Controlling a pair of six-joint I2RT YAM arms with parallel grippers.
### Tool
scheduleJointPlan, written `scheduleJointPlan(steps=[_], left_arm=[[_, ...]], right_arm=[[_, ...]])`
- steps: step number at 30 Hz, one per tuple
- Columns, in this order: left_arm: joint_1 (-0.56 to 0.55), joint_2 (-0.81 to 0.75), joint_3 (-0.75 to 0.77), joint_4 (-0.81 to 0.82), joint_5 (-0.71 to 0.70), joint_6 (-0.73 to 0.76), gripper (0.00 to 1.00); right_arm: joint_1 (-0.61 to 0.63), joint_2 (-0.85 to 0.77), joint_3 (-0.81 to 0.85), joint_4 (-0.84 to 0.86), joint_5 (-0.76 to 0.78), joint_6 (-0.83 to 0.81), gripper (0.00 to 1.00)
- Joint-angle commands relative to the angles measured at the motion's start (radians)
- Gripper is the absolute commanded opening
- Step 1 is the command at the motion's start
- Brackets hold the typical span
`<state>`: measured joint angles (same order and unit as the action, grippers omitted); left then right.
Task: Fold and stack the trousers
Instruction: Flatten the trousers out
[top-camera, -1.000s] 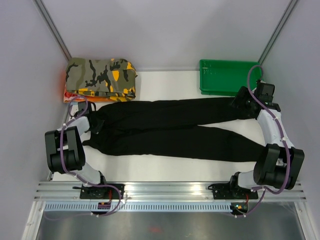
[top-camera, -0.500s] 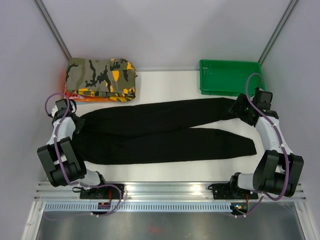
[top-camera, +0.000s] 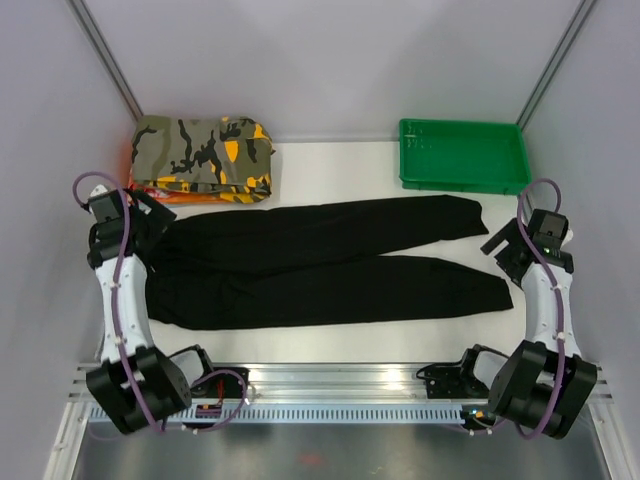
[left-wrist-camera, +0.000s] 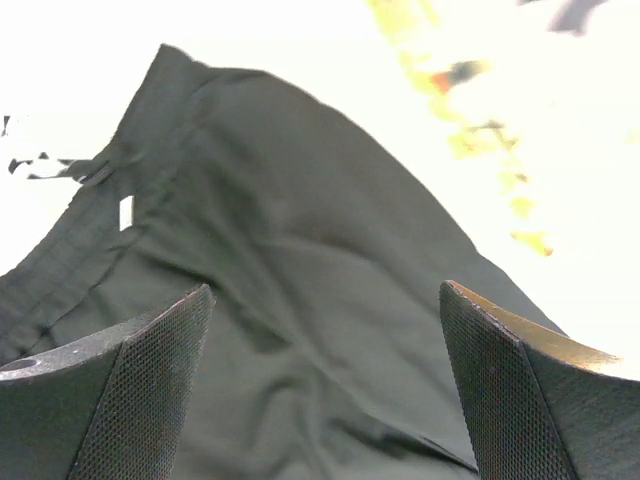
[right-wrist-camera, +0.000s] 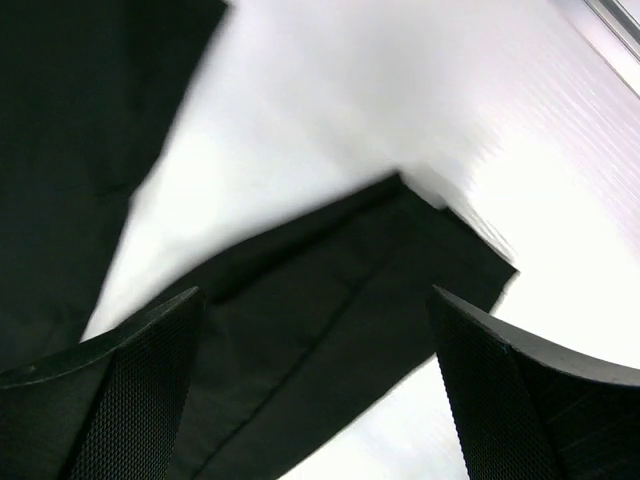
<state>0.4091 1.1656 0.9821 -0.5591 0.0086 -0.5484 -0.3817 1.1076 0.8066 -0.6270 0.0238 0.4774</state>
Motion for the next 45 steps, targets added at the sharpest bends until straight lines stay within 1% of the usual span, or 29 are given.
scheduleJointPlan(steps=[1,2,3,5,8,9,13,17,22,25,28,31,34,35,37,38,40,41,42,43,44,45], left_arm=[[-0.013,-0.112,0.052,-0.031,0.152,0.074,1.0],[-0.022,-0.122,0.046,-0.033,0.218,0.077,1.0],[-0.032,-0.138,0.04,-0.035,0.247,0.08,1.0],[-0.058,-0.149,0.018,-0.035,0.319,0.09,1.0],[-0.079,-0.164,-0.002,-0.041,0.367,0.114,1.0],[-0.085,-0.168,-0.003,-0.042,0.373,0.125,1.0],[-0.165,-0.152,0.0,-0.051,0.357,0.168,1.0],[-0.234,-0.153,-0.022,-0.047,0.387,0.182,1.0],[-0.263,-0.162,-0.034,-0.065,0.354,0.217,1.0],[-0.271,-0.161,-0.036,-0.065,0.355,0.222,1.0],[-0.276,-0.158,-0.042,-0.07,0.36,0.225,1.0],[-0.277,-0.156,-0.045,-0.076,0.357,0.228,1.0],[-0.276,-0.152,-0.043,-0.073,0.353,0.226,1.0],[-0.277,-0.15,-0.043,-0.071,0.356,0.228,1.0],[-0.28,-0.147,-0.043,-0.07,0.355,0.226,1.0],[-0.282,-0.147,-0.045,-0.07,0.356,0.229,1.0],[-0.286,-0.149,-0.043,-0.073,0.352,0.228,1.0],[-0.288,-0.149,-0.043,-0.074,0.349,0.228,1.0],[-0.289,-0.15,-0.042,-0.076,0.349,0.228,1.0],[-0.291,-0.15,-0.04,-0.076,0.343,0.229,1.0],[-0.293,-0.15,-0.04,-0.076,0.338,0.231,1.0],[-0.296,-0.152,-0.042,-0.074,0.334,0.229,1.0]], right_arm=[[-0.065,0.014,-0.02,-0.049,0.051,0.047,0.98],[-0.083,0.024,-0.026,-0.045,0.045,0.049,0.98],[-0.127,0.043,-0.04,-0.042,0.022,0.056,0.98],[-0.166,0.044,-0.059,-0.014,-0.005,0.061,0.98],[-0.175,-0.003,-0.092,0.006,0.063,0.046,0.98],[-0.175,-0.011,-0.098,0.015,0.109,0.043,0.98],[-0.177,0.004,-0.136,0.117,0.12,0.032,0.98],[-0.177,0.102,-0.116,0.216,0.099,0.006,0.96],[-0.177,0.19,-0.112,0.311,0.042,-0.055,0.98],[-0.177,0.296,-0.115,0.352,-0.004,-0.062,0.98],[-0.175,0.346,-0.127,0.386,-0.083,-0.057,0.96],[-0.174,0.338,-0.149,0.379,-0.111,-0.048,0.93],[-0.172,0.287,-0.181,0.362,-0.119,-0.045,0.88],[-0.174,0.275,-0.197,0.362,-0.102,-0.048,0.8],[-0.174,0.249,-0.213,0.365,-0.099,-0.052,0.68],[-0.174,0.244,-0.216,0.363,-0.117,-0.049,0.54],[-0.174,0.223,-0.218,0.339,-0.149,-0.042,0.41],[-0.174,0.209,-0.216,0.328,-0.175,-0.033,0.3],[-0.174,0.19,-0.215,0.313,-0.182,-0.033,0.25],[-0.174,0.142,-0.207,0.284,-0.182,-0.033,0.14],[-0.174,0.115,-0.198,0.268,-0.177,-0.04,0.08],[-0.174,0.056,-0.185,0.236,-0.17,-0.045,0.03]])
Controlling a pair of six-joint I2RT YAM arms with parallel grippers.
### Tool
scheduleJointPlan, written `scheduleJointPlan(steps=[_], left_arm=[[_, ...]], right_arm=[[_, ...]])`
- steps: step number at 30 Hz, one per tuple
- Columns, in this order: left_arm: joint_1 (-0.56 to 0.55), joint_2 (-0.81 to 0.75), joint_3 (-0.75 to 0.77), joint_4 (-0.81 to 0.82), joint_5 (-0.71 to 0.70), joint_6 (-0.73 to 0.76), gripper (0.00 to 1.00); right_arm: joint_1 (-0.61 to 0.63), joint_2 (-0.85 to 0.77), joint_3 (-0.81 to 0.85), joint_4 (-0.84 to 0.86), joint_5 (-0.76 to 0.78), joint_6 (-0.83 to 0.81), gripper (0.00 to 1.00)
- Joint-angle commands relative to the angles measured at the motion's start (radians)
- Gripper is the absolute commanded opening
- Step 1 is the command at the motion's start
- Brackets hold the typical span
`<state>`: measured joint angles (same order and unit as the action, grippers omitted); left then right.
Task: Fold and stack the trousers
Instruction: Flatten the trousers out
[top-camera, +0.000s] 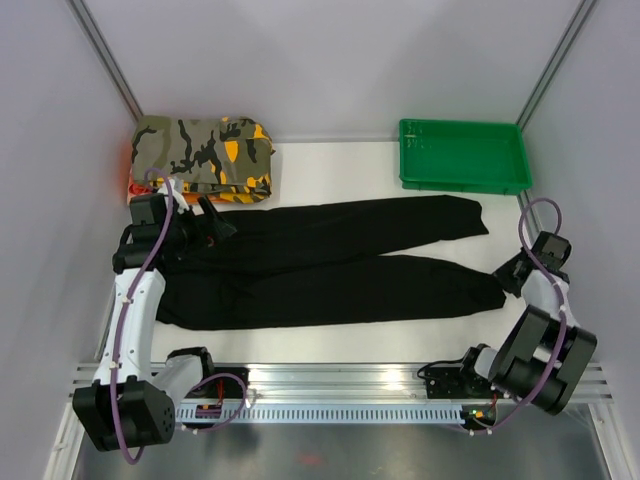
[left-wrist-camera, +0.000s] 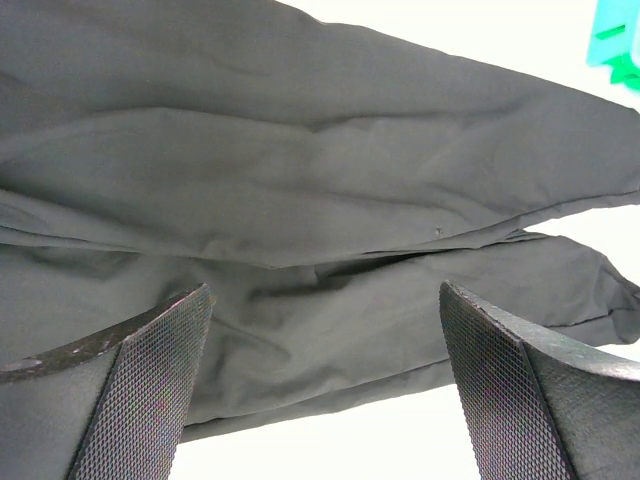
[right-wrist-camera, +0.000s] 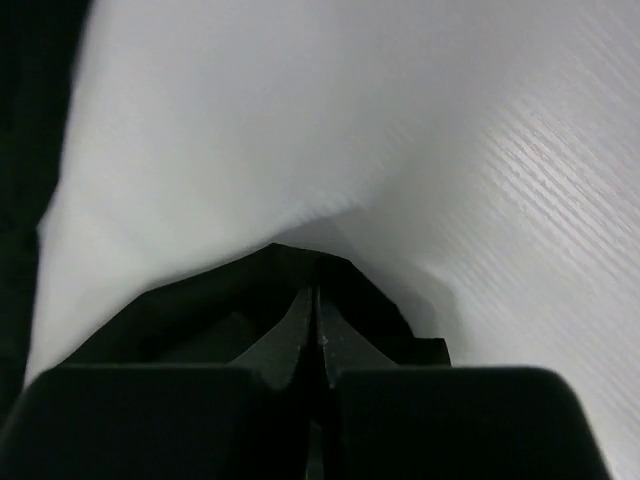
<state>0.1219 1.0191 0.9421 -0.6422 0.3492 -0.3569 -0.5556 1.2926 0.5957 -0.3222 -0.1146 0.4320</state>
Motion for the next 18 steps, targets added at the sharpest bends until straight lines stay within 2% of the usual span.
scheduleJointPlan(steps=[1,3,9,11,12,13,15,16,18], left_arm=[[-0.01,-0.005,-0.002,0.01,-0.009,0.039,1.0],[-0.014,-0.008,-0.003,0.013,-0.007,0.039,1.0],[-0.025,-0.022,-0.011,0.019,-0.018,0.041,1.0],[-0.025,-0.025,-0.011,0.021,-0.019,0.039,1.0],[-0.028,-0.025,-0.011,0.022,-0.018,0.041,1.0],[-0.03,-0.027,-0.011,0.024,-0.018,0.041,1.0],[-0.034,-0.027,-0.008,0.026,-0.018,0.042,1.0],[-0.036,-0.027,-0.006,0.019,-0.021,0.044,1.0],[-0.036,-0.027,-0.003,0.015,-0.024,0.045,1.0]], right_arm=[[0.0,-0.156,0.041,-0.086,-0.025,-0.004,0.0],[0.0,-0.199,0.108,-0.119,-0.026,-0.004,0.0],[0.002,-0.262,0.268,-0.08,-0.221,-0.058,0.0],[0.023,-0.268,0.259,-0.071,-0.218,-0.104,0.07],[0.026,-0.26,0.244,-0.055,-0.208,-0.111,0.15],[0.036,-0.251,0.215,-0.052,-0.154,-0.099,0.47],[0.036,-0.207,0.219,-0.093,-0.102,-0.064,0.86],[0.036,-0.188,0.229,-0.116,-0.091,-0.062,0.92],[0.036,-0.141,0.275,-0.187,-0.054,-0.068,0.96]])
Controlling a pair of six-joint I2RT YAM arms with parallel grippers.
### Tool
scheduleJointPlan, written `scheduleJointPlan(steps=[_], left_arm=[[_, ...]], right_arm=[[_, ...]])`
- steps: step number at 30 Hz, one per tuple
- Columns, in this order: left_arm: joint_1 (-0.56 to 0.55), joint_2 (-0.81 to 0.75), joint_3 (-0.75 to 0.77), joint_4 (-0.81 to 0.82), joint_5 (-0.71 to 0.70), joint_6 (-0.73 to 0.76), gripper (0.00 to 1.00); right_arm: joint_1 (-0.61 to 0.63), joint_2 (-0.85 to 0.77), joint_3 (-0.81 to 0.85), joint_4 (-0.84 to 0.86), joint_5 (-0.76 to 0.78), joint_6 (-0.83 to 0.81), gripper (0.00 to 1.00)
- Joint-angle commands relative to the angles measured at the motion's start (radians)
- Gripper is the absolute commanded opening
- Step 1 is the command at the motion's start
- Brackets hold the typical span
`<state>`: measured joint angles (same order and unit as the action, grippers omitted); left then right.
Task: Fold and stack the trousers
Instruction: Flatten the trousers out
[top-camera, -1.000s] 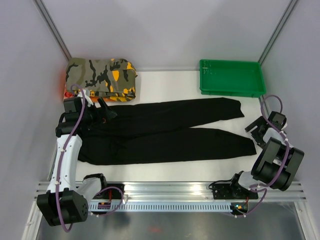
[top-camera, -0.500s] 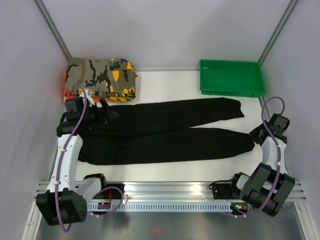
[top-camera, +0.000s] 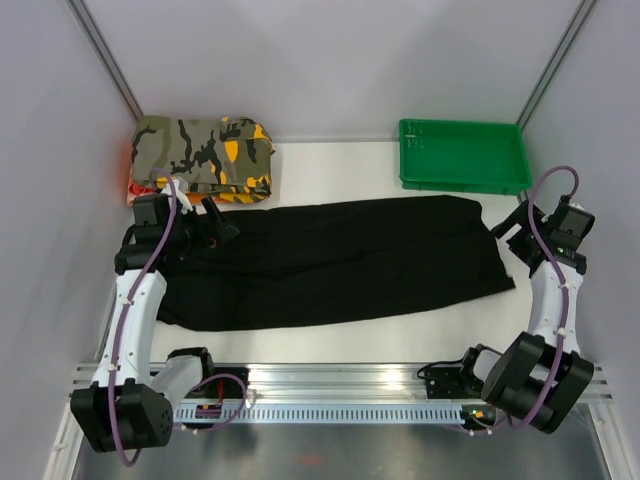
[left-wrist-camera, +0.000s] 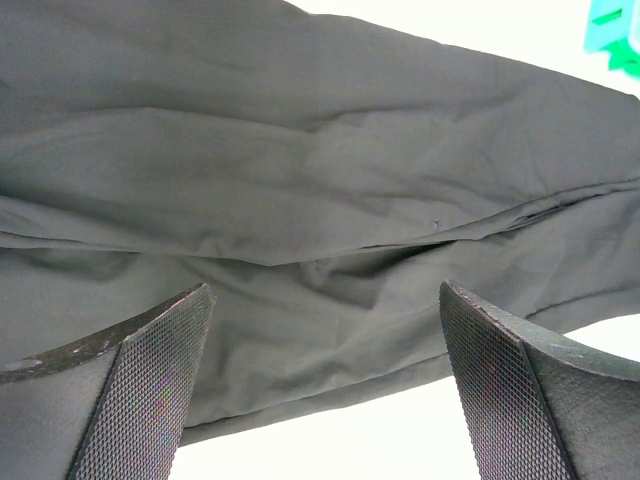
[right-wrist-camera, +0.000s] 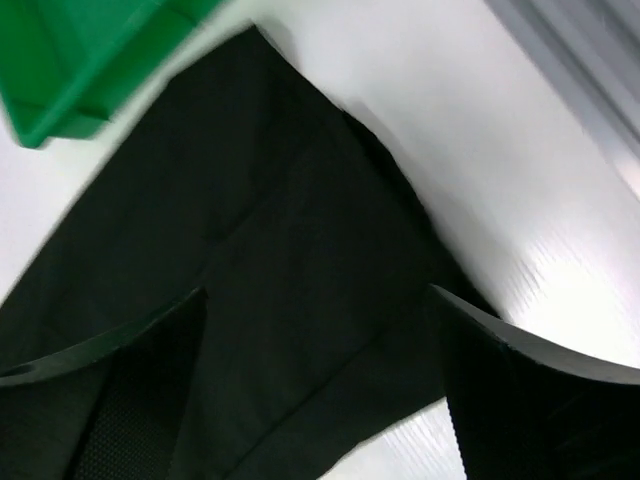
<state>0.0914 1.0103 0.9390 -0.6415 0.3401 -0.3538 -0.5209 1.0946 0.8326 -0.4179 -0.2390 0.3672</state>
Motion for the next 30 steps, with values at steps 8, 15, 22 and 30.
scheduleJointPlan(steps=[8,15,22,30], left_arm=[[-0.005,-0.006,-0.028,-0.003,-0.093,-0.043,1.0],[-0.002,-0.025,-0.182,0.061,-0.101,-0.284,0.99],[0.011,-0.015,-0.281,0.066,-0.167,-0.459,0.71],[0.099,-0.033,-0.368,0.045,-0.285,-0.648,0.02]], right_arm=[[0.001,0.077,0.117,-0.211,0.109,-0.014,0.98],[0.059,0.116,-0.081,-0.059,0.001,0.058,0.76],[0.269,0.266,-0.026,0.016,0.132,0.087,0.1],[0.277,0.396,-0.073,0.094,0.142,0.093,0.0]])
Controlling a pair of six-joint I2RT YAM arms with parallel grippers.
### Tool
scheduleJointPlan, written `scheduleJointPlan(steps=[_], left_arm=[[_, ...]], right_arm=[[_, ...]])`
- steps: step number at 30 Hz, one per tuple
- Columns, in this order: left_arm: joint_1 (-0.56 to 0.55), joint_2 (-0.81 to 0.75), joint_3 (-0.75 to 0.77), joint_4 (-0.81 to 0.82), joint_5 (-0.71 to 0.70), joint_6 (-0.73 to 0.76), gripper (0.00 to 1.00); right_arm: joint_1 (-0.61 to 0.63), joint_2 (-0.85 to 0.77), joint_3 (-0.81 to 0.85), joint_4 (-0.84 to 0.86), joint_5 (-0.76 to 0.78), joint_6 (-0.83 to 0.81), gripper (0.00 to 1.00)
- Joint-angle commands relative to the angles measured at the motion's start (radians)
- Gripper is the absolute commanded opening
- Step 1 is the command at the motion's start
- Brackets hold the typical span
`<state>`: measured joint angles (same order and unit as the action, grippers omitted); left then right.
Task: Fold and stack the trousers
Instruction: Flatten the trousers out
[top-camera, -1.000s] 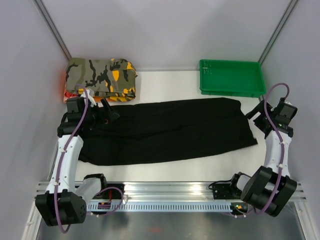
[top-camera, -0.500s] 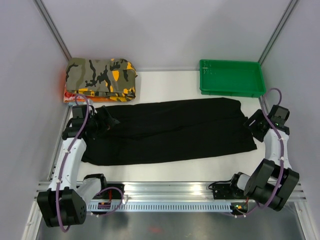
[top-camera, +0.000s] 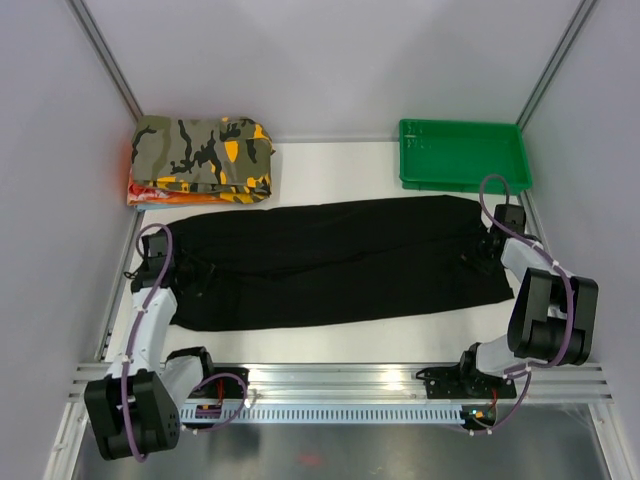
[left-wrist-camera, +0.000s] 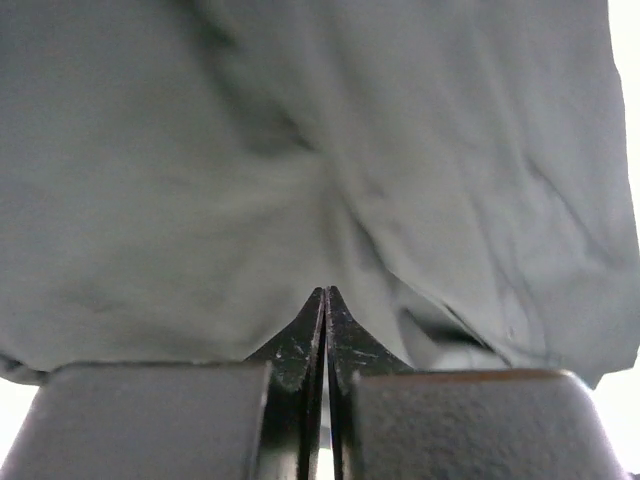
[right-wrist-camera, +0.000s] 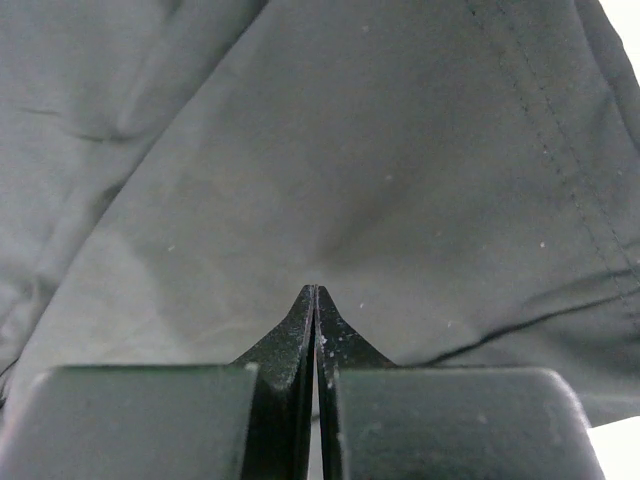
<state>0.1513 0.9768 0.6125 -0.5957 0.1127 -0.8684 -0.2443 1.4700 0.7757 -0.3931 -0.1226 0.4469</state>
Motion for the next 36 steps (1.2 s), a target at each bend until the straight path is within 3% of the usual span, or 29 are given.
scheduleJointPlan(steps=[1,7,15,22,28,32,36], left_arm=[[0.053,0.011,-0.06,0.01,-0.053,-0.155,0.02],[0.111,0.086,-0.065,0.03,-0.105,-0.246,0.02],[0.12,0.099,-0.14,0.011,-0.185,-0.429,0.02],[0.123,0.131,-0.165,-0.027,-0.208,-0.394,0.02],[0.142,0.131,-0.132,-0.107,-0.229,-0.37,0.02],[0.157,0.12,-0.117,-0.171,-0.28,-0.36,0.02],[0.182,0.1,-0.105,-0.203,-0.309,-0.339,0.02]], right_arm=[[0.0,0.041,-0.024,0.077,0.028,0.013,0.0],[0.0,0.09,-0.062,0.086,0.011,0.056,0.0],[0.0,0.02,-0.137,-0.027,0.17,0.11,0.0],[0.0,-0.198,-0.176,-0.148,0.219,0.228,0.0],[-0.001,-0.371,-0.176,-0.265,0.391,0.319,0.0],[-0.001,-0.372,-0.197,-0.26,0.38,0.299,0.0],[-0.001,-0.31,-0.176,-0.219,0.276,0.241,0.0]])
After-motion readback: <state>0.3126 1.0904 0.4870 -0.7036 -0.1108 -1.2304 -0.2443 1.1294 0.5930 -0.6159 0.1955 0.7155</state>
